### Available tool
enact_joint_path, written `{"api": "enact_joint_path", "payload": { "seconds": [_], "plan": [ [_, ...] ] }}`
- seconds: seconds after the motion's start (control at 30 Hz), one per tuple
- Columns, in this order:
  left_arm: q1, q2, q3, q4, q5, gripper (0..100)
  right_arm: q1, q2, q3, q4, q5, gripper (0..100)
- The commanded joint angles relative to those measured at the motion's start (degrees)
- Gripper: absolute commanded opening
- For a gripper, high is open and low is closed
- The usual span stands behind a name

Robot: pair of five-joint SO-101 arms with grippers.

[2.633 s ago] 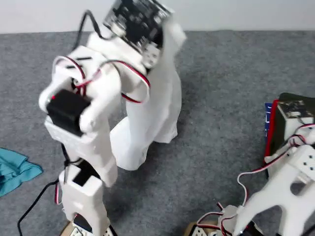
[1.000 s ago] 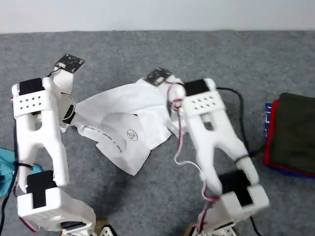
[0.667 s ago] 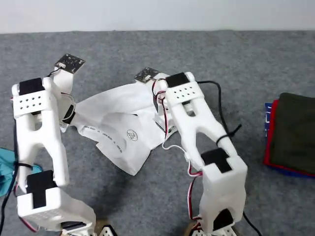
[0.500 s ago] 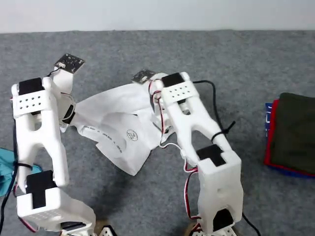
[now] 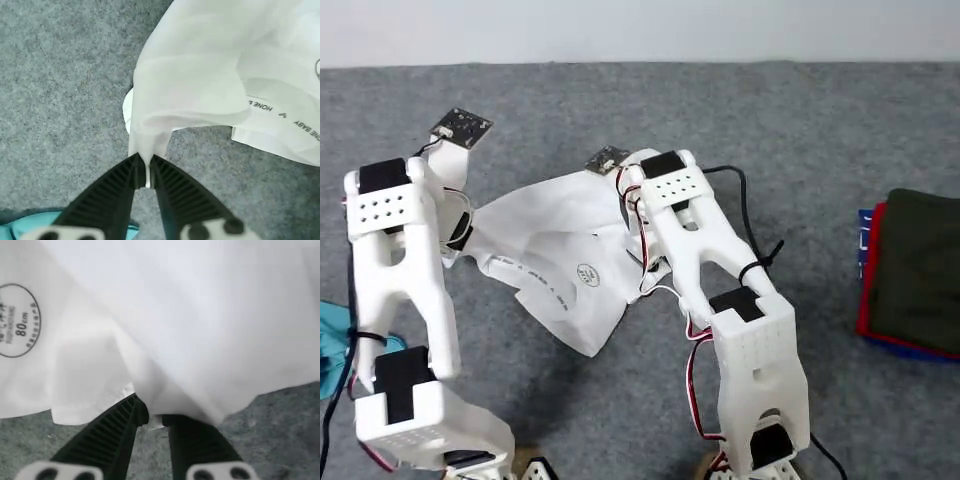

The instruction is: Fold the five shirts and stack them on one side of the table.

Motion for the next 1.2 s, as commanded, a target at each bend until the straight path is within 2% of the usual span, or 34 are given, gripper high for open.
{"api": "enact_joint_path", "payload": {
  "seconds": [0.0, 0.33, 0.6, 0.7, 1.0, 1.17],
  "plan": [
    [-0.09, -3.25, -0.22, -1.23, -0.18, 1, 1.54, -4.53, -2.9, 2.24, 1.14, 1.7],
    [-0.09, -4.57, -0.57, -0.79, -0.18, 1, 9.63, -15.78, -2.9, 12.09, 8.97, 1.1],
    [0.35, -15.12, -0.31, -0.79, -0.53, 1, 16.57, -28.44, -2.9, 16.13, 16.09, 1.1],
    [1.05, -17.49, 0.4, 0.79, -3.6, 1, 19.21, -32.04, -2.9, 16.13, 18.55, 1.0],
    [5.45, -20.31, 0.66, 4.57, -4.75, 1, 20.97, -38.73, -2.46, 16.22, 19.43, 1.0],
    [11.78, -17.14, 7.16, 8.7, -11.6, 1, 22.29, -36.44, -0.09, 15.6, 19.52, 1.0]
  ]
}}
